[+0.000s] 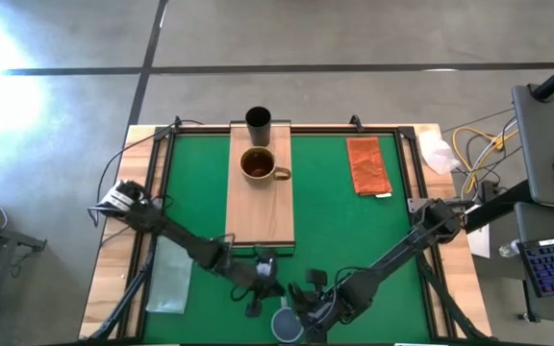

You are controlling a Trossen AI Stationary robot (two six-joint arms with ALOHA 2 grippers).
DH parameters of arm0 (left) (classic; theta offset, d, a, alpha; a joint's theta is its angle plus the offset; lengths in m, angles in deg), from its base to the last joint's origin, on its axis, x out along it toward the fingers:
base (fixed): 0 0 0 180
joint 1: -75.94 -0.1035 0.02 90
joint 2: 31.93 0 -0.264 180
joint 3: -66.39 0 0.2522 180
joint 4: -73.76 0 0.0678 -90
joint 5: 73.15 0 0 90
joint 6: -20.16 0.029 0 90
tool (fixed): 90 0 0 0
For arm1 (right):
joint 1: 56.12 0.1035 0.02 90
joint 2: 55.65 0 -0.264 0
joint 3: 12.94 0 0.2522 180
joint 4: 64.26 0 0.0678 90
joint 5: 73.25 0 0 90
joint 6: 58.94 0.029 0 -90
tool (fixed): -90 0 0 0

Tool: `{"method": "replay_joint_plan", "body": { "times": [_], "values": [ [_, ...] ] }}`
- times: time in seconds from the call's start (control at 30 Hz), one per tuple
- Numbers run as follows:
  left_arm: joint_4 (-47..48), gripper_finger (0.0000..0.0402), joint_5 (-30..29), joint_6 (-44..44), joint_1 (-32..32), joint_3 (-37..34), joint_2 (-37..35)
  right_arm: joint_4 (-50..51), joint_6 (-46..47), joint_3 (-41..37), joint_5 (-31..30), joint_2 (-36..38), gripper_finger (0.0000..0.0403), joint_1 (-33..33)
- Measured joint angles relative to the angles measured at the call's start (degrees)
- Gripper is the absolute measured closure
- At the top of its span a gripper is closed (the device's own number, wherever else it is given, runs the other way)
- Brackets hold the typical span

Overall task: Stack small to large cups/mugs on shelf
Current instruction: Put the gray mug on the shelf

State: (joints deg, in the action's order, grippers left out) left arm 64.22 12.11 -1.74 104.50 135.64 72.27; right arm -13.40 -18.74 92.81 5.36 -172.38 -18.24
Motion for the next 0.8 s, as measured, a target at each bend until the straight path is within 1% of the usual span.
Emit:
{"method": "replay_joint_plan", "body": {
  "times": [0.17, 0.33, 0.4, 0.47, 0.57, 0.67, 0.73, 0.8],
  "values": [
    [-0.2, 0.0379, 3.3, 1.8, -3.1, -0.2, -0.1, 0.6, 0.9, 0.0, 0.0, 0.0, 0.0393, 1.1],
    [8.1, 0.0379, 3.6, 1.2, -3.4, -2.4, -4.0, 6.1, 3.8, -0.1, 0.5, 0.0, 0.0393, 1.7],
    [11.2, 0.0379, 3.7, -0.7, -2.2, -2.6, -5.6, 6.7, 3.9, -0.1, 0.4, 0.0, 0.0393, 1.9],
    [12.0, 0.0379, 4.2, -3.2, -0.3, -2.6, -6.5, 6.7, 3.9, -0.1, 0.4, 0.0, 0.0393, 1.9],
    [10.4, 0.0379, 4.1, -7.3, 3.8, -2.6, -6.8, 6.7, 3.6, -0.1, 0.3, 0.0, 0.0393, 1.9],
    [9.9, 0.0379, 0.4, -8.3, 7.6, -2.6, -6.8, 6.7, 3.3, -0.1, 0.0, 0.0, 0.0393, 1.9],
    [9.9, 0.0379, -1.3, -9.3, 8.5, -2.6, -6.8, 6.6, 3.3, -0.1, -0.2, 0.0, 0.0394, 1.9],
    [9.0, 0.0379, -1.8, -10.6, 8.5, -2.6, -6.8, 6.4, 3.3, -0.1, -0.2, 0.0, 0.0393, 1.9]
  ]
}}
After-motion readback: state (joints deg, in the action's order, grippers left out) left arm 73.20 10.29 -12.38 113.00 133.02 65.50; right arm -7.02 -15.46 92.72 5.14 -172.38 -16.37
